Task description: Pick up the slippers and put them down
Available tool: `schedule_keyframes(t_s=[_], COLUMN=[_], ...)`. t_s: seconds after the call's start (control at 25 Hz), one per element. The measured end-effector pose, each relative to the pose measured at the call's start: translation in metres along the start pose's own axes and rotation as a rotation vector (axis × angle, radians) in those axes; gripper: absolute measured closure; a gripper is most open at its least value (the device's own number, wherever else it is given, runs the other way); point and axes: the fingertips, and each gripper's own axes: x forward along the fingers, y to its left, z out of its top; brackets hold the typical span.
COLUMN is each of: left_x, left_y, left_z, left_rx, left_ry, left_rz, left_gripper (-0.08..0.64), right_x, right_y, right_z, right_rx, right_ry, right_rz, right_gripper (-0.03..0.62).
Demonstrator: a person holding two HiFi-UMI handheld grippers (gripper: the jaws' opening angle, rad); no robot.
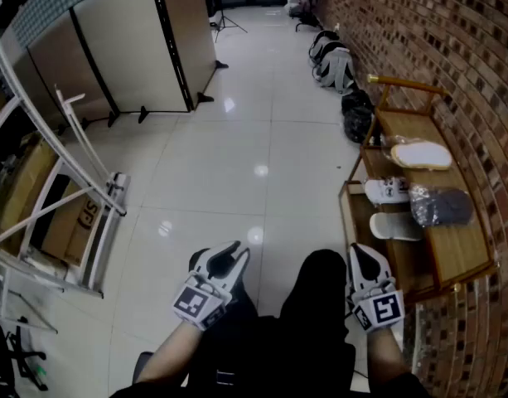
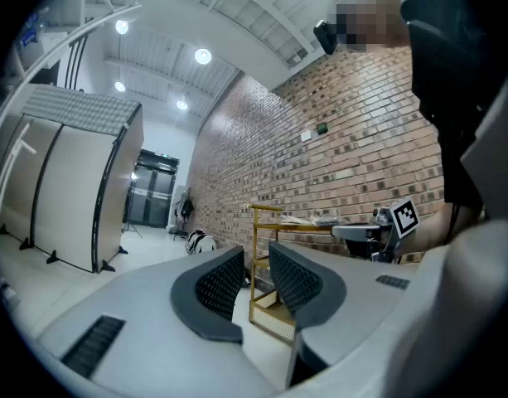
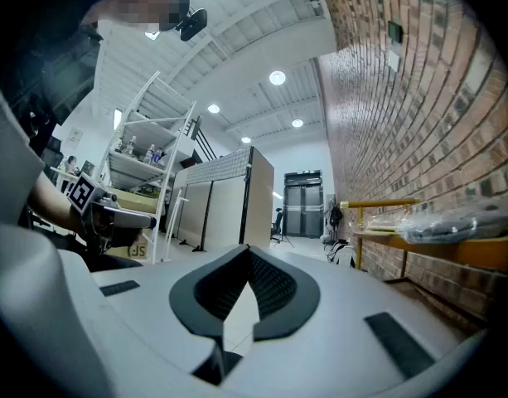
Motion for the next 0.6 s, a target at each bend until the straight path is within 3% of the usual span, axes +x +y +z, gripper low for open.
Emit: schedule_keyframes(t_s=[0.6], left_x=[0.054], left_y=[-0.060], left_z=[-0.003], left_rx=[-0.001], left_ry=[0.009], left_rz=[-0.155], left_gripper=[0.460], right_x=[-0.064], right_y=[-0.045], right_z=[0.006], right_rx=[-0.030], right_ry=[-0.031], right_rz=[-0.143], right_gripper=[0.583])
